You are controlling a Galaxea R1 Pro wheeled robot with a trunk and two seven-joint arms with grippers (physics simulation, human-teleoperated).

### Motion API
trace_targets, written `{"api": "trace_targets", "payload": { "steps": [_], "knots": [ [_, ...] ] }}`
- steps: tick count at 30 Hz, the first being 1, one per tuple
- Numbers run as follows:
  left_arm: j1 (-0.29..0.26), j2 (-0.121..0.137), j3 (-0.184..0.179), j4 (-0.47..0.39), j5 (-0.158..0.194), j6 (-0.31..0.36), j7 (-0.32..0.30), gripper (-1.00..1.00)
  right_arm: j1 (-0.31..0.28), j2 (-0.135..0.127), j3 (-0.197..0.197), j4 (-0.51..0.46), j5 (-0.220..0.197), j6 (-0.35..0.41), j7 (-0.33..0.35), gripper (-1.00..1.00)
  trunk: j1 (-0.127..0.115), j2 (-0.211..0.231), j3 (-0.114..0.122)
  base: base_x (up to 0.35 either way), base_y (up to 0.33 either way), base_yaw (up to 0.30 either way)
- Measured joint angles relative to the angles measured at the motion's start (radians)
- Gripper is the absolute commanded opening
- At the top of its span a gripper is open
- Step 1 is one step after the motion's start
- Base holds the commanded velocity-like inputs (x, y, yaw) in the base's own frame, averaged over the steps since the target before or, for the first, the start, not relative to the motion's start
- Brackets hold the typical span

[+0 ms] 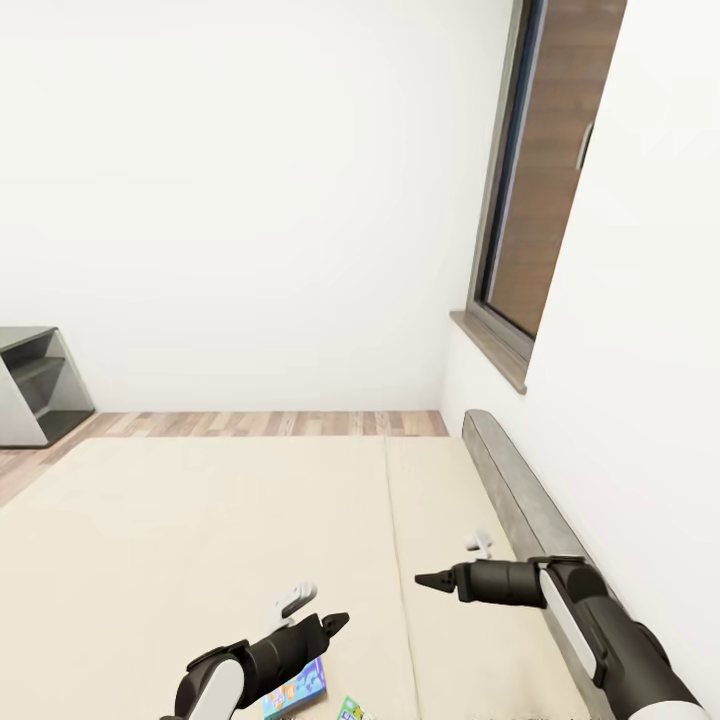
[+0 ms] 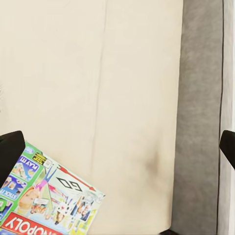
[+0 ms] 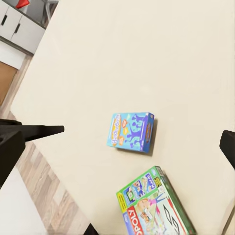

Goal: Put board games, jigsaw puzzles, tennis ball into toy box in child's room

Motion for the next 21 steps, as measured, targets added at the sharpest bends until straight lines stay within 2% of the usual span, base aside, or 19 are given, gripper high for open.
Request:
{"api": "trace_targets", "payload": {
  "steps": [5,11,18,21],
  "knots": [
    [0.0,0.0,0.0,0.0,0.001,0.002,-0.001,1.0,-0.003,-0.001,0.005,0.0,0.002,0.017,0.0,1.0,0.0,0.0,-0.008,0.0,0.0,0.0],
    [0.0,0.002,0.0,0.0,0.007,0.016,-0.007,1.0,-0.007,-0.002,0.008,0.0,0.003,0.073,0.001,1.0,0.0,0.0,-0.017,0.0,0.0,0.0],
    [0.0,0.01,0.001,0.001,0.053,0.063,-0.035,1.0,-0.009,-0.006,0.01,0.0,0.003,0.14,0.001,1.0,0.0,0.0,-0.029,0.0,0.0,0.0],
    [0.0,0.023,0.001,0.001,0.073,0.078,-0.054,1.0,-0.009,-0.008,0.01,0.0,0.003,0.158,0.002,1.0,0.0,0.0,-0.034,0.0,0.0,0.0]
  ]
}}
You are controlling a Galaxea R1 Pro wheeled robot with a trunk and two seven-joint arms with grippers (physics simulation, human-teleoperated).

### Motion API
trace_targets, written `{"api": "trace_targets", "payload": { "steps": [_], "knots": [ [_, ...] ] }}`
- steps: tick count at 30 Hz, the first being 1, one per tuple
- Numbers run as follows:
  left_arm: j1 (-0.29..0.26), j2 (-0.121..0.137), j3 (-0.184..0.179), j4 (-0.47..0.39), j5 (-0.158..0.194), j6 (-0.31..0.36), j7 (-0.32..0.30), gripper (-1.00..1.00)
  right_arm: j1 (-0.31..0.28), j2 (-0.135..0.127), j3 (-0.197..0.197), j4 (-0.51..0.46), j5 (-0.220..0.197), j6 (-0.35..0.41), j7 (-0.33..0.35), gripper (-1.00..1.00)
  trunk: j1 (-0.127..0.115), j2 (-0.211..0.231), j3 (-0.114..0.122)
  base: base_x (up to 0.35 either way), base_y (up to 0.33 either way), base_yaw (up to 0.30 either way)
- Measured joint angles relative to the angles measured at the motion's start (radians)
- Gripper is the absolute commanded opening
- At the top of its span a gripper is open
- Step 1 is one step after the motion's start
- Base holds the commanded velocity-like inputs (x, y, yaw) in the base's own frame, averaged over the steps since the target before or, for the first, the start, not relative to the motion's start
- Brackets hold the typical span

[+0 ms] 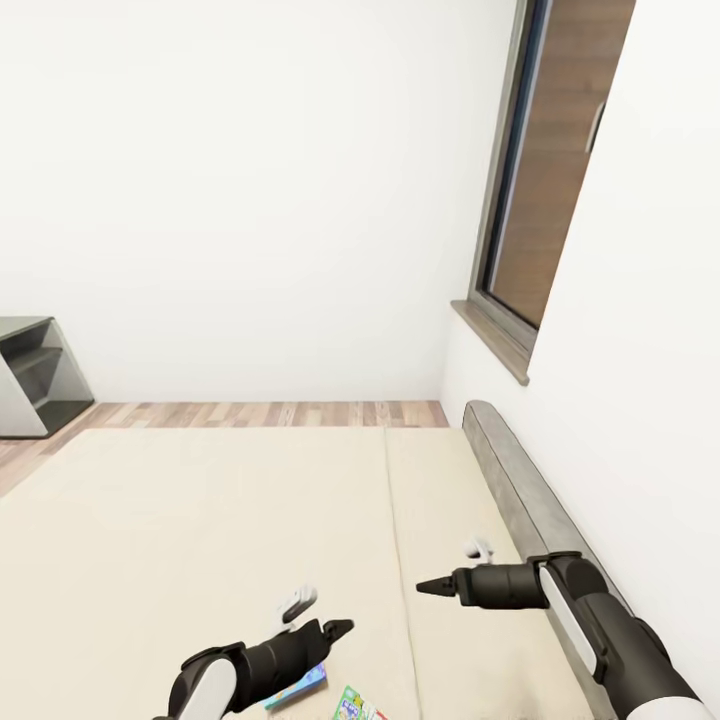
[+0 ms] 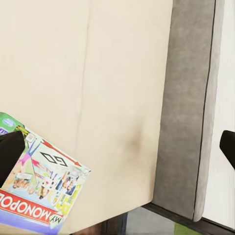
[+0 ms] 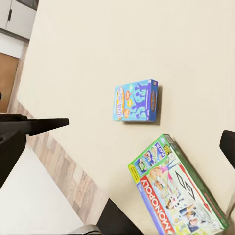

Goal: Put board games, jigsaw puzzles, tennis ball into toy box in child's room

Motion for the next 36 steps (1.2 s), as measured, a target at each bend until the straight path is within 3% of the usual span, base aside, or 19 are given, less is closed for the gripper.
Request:
{"api": "trace_targets", "payload": {
  "steps": [16,25,36],
  "knots": [
    [0.011,0.043,-0.001,0.0,0.032,0.018,-0.101,1.0,0.001,-0.005,0.01,0.001,-0.001,0.018,0.007,1.0,0.0,0.0,-0.026,0.0,0.0,0.0],
    [0.017,0.059,0.001,0.062,0.033,0.014,-0.166,1.0,0.008,-0.04,0.015,0.024,-0.001,0.001,0.052,1.0,0.0,0.0,-0.041,0.0,0.0,0.0],
    [0.017,0.059,-0.001,0.089,0.029,0.01,-0.201,1.0,0.017,-0.067,0.016,0.068,0.0,-0.047,0.081,1.0,0.0,0.0,-0.059,0.0,0.0,0.0]
  ]
}}
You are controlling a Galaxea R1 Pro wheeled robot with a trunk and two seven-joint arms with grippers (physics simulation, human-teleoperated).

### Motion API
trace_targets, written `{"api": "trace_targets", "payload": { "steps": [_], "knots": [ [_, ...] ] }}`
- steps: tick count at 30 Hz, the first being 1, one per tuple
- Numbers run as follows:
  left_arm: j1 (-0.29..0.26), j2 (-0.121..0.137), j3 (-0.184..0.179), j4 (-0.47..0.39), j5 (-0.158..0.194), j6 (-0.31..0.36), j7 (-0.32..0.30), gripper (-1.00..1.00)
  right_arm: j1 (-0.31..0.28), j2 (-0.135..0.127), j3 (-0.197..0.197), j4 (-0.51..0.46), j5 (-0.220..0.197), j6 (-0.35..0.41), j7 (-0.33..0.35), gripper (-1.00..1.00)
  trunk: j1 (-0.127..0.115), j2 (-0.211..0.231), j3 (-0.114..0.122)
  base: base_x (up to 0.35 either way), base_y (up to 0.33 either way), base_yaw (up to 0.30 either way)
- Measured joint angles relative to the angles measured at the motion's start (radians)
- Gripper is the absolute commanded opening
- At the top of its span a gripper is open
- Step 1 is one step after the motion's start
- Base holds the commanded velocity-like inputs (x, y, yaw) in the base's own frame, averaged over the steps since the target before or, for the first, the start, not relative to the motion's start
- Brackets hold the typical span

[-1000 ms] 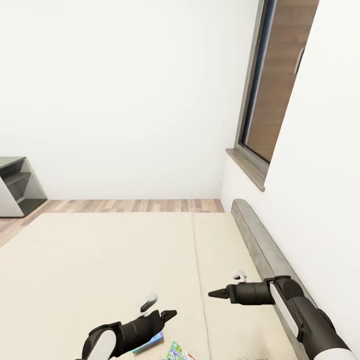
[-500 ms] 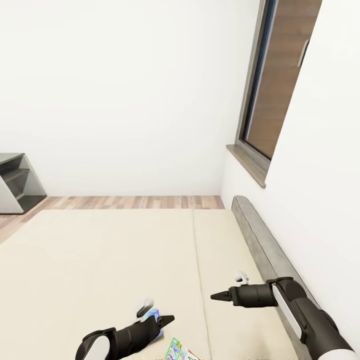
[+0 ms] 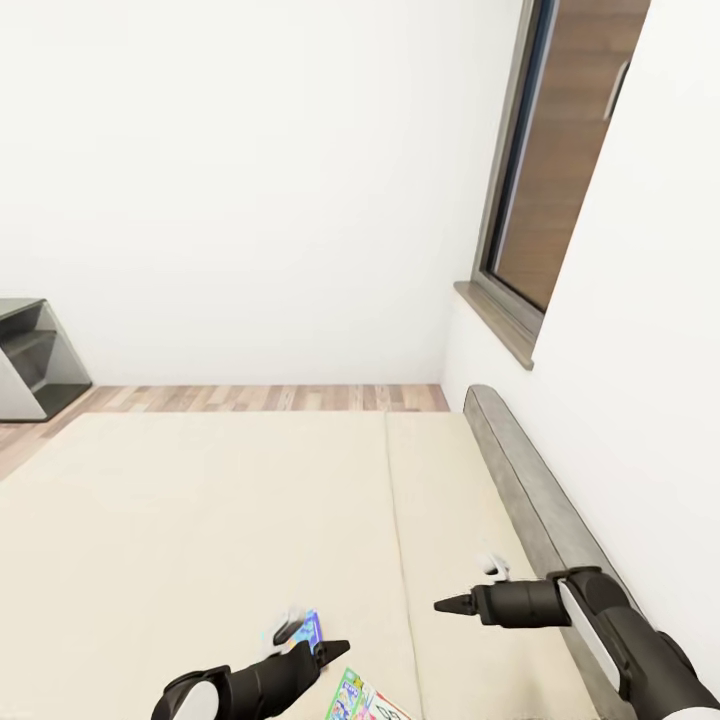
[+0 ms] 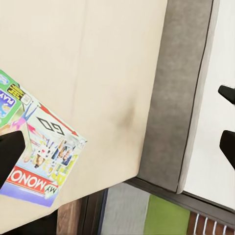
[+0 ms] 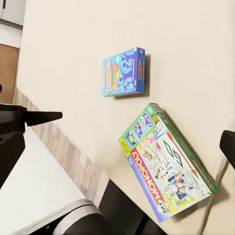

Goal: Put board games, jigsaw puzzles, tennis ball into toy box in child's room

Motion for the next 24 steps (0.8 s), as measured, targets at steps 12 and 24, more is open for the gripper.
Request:
{"api": "trace_targets", "payload": {
  "steps": [12,24],
  "knots": [
    [0.0,0.004,0.002,0.012,-0.001,-0.003,-0.01,1.0,0.003,-0.017,0.061,0.025,0.005,-0.026,0.028,1.0,0.0,0.0,-0.02,0.0,0.0,0.0],
    [0.0,0.006,0.002,0.015,-0.004,-0.003,-0.011,1.0,0.002,-0.017,0.09,0.03,0.007,-0.03,0.033,1.0,0.0,0.0,-0.039,0.0,0.0,0.0]
  ]
}}
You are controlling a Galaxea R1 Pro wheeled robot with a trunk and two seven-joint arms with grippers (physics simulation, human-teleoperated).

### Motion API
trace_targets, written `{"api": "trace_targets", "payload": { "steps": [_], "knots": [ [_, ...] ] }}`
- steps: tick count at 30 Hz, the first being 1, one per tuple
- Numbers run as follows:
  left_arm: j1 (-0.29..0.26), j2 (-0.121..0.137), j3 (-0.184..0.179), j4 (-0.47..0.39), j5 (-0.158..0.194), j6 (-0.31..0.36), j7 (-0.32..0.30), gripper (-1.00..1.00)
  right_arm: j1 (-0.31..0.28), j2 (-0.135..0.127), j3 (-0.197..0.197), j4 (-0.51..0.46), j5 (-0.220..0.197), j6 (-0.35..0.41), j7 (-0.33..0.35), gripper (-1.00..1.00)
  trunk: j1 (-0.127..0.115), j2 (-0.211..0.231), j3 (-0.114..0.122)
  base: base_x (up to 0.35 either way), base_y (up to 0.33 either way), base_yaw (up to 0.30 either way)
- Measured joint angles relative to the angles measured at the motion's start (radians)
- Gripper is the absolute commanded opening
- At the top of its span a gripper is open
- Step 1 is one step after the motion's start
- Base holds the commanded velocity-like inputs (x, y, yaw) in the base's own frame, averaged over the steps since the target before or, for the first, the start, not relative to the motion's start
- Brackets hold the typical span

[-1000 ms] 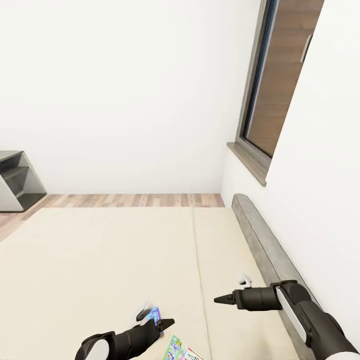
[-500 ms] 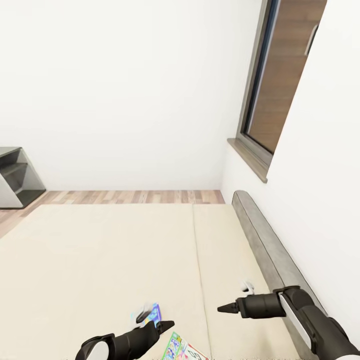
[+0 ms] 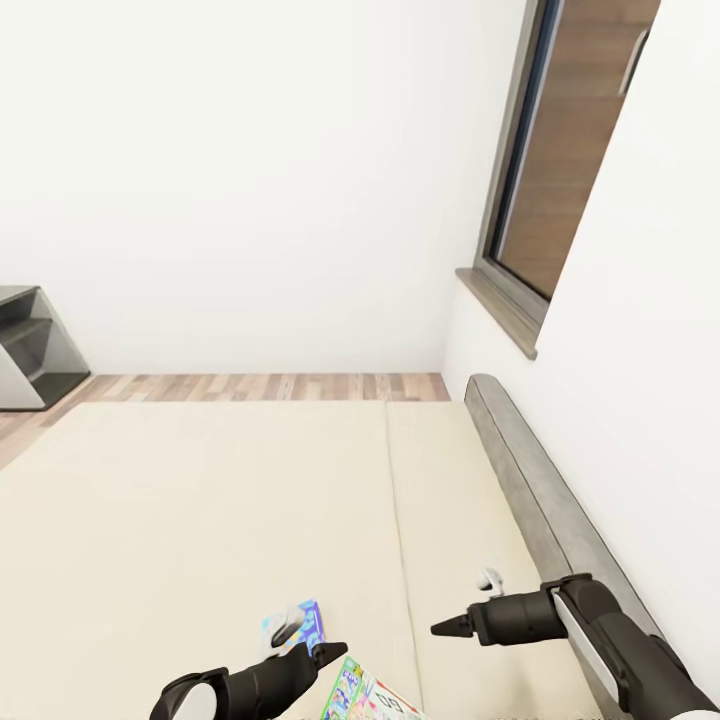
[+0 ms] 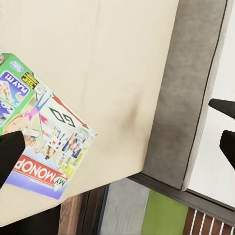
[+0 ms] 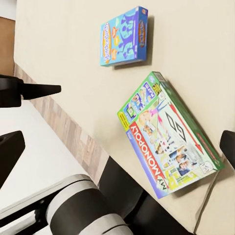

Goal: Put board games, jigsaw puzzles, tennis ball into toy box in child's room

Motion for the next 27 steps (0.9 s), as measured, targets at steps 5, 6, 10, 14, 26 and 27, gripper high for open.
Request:
{"api": "trace_targets", "payload": {
  "steps": [5,6,10,14,26,27],
  "knots": [
    [0.0,0.001,0.001,0.0,0.0,0.0,-0.001,1.0,-0.001,-0.002,0.003,0.0,0.0,0.0,0.001,1.0,0.0,0.0,-0.008,0.0,0.0,0.0],
    [0.0,0.001,0.001,0.0,0.0,0.0,-0.001,1.0,-0.001,-0.002,0.003,0.001,0.0,0.0,0.001,1.0,0.0,0.0,-0.01,0.0,0.0,0.0],
    [0.0,0.002,0.002,0.0,0.0,0.0,0.0,1.0,-0.001,-0.003,0.004,0.001,0.0,0.0,0.001,1.0,0.0,0.0,-0.016,0.0,0.0,0.0],
    [0.0,0.004,0.002,0.0,-0.001,-0.001,0.0,1.0,-0.002,-0.004,0.004,0.001,0.0,0.001,0.001,1.0,0.0,0.0,-0.023,0.0,0.0,0.0],
    [0.0,0.007,0.016,0.002,-0.003,-0.001,0.001,1.0,-0.007,-0.005,0.004,0.001,0.0,0.001,0.001,1.0,0.0,0.0,-0.042,0.0,0.0,0.0],
    [0.0,0.007,0.019,0.003,-0.003,-0.002,0.001,1.0,-0.008,-0.004,0.004,0.001,0.0,0.002,0.001,1.0,0.0,0.0,-0.044,0.0,0.0,0.0]
  ]
}}
